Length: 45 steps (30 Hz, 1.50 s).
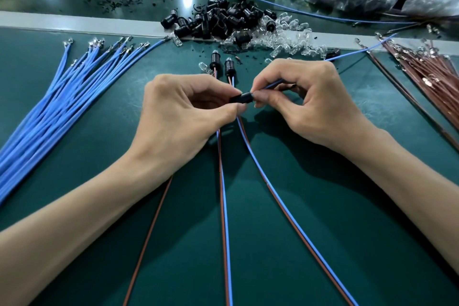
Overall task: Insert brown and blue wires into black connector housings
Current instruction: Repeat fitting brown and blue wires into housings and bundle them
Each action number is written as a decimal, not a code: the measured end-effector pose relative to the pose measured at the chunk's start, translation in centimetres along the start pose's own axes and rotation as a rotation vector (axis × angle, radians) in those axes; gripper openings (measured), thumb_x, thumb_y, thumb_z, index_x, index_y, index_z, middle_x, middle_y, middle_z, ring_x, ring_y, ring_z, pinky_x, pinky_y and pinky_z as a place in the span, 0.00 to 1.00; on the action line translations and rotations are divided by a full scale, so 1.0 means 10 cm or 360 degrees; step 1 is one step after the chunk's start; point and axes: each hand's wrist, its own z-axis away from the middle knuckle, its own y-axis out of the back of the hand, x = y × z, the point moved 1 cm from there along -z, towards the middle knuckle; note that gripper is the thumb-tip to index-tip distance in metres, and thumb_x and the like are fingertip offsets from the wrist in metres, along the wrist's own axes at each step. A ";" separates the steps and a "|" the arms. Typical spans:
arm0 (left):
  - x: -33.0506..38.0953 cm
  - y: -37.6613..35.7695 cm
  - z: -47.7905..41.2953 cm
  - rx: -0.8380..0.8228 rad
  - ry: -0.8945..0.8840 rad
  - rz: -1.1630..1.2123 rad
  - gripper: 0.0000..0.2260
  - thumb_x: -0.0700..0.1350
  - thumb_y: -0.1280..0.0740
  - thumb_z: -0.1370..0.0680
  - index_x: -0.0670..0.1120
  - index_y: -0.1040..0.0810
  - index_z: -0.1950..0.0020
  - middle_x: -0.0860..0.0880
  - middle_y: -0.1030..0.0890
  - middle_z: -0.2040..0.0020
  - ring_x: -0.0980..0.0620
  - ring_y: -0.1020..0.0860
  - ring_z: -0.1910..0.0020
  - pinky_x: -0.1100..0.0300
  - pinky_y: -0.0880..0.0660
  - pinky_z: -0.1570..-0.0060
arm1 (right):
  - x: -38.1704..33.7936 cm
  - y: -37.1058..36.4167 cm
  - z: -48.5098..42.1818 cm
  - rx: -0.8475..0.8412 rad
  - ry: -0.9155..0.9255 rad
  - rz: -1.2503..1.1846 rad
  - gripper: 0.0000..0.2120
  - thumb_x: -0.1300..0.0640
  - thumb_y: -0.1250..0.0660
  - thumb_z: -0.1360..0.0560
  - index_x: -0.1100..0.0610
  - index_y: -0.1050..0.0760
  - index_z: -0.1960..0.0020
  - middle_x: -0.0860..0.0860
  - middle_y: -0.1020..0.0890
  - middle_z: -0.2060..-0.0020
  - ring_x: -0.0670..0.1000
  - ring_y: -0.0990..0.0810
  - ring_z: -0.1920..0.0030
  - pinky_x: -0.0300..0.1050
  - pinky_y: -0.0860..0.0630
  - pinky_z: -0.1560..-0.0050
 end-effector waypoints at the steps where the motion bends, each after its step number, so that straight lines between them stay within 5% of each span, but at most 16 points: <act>1: 0.00 0.00 0.00 0.0001 0.0009 0.0007 0.06 0.39 0.23 0.32 0.47 0.15 0.57 0.52 0.15 0.63 0.61 0.20 0.66 0.69 0.26 0.64 | 0.00 0.00 0.00 -0.0005 0.0003 0.0000 0.01 0.67 0.31 0.27 0.64 0.21 0.56 0.49 0.21 0.64 0.44 0.22 0.63 0.31 0.27 0.57; 12: 0.03 -0.03 0.00 0.0000 0.0016 0.0068 0.07 0.40 0.23 0.32 0.49 0.16 0.58 0.55 0.15 0.62 0.62 0.20 0.66 0.72 0.26 0.63 | 0.05 -0.01 0.00 0.0038 -0.0225 -0.0239 0.04 0.62 0.31 0.26 0.54 0.22 0.58 0.40 0.23 0.71 0.40 0.26 0.70 0.30 0.31 0.65; 20: 0.03 -0.04 -0.01 0.0103 0.0020 0.0082 0.04 0.42 0.24 0.31 0.49 0.17 0.59 0.57 0.16 0.64 0.62 0.20 0.66 0.70 0.25 0.60 | 0.04 0.07 -0.01 0.0154 -0.0318 -0.0398 0.07 0.61 0.33 0.25 0.50 0.24 0.59 0.46 0.22 0.68 0.40 0.28 0.70 0.34 0.30 0.66; 26: 0.03 -0.05 -0.01 0.0086 0.0040 0.0164 0.08 0.41 0.23 0.33 0.49 0.18 0.57 0.56 0.16 0.60 0.61 0.19 0.65 0.70 0.24 0.60 | 0.01 0.06 0.00 0.0112 -0.0291 -0.0307 0.04 0.60 0.33 0.25 0.54 0.23 0.58 0.50 0.22 0.69 0.57 0.30 0.71 0.50 0.33 0.69; 32: 0.04 -0.04 0.01 0.0083 -0.0003 0.0150 0.09 0.42 0.23 0.33 0.52 0.18 0.57 0.54 0.15 0.61 0.58 0.19 0.67 0.65 0.21 0.63 | -0.01 0.04 0.02 0.0106 -0.0244 -0.0279 0.03 0.60 0.32 0.25 0.57 0.22 0.57 0.52 0.21 0.69 0.55 0.26 0.72 0.50 0.30 0.70; 35: 0.03 -0.03 0.01 0.0082 -0.0010 0.0143 0.09 0.40 0.23 0.31 0.52 0.17 0.56 0.53 0.15 0.60 0.50 0.16 0.63 0.57 0.19 0.58 | -0.01 0.04 0.03 0.0112 -0.0256 -0.0339 0.03 0.61 0.32 0.25 0.57 0.22 0.57 0.51 0.20 0.68 0.45 0.24 0.73 0.38 0.29 0.70; 45: 0.03 -0.02 0.00 0.0072 -0.0065 0.0196 0.10 0.37 0.24 0.31 0.51 0.18 0.58 0.53 0.15 0.61 0.62 0.20 0.66 0.70 0.24 0.62 | -0.01 0.03 0.01 0.0154 -0.0271 -0.0390 0.04 0.64 0.33 0.24 0.56 0.24 0.56 0.47 0.20 0.66 0.43 0.21 0.70 0.34 0.25 0.66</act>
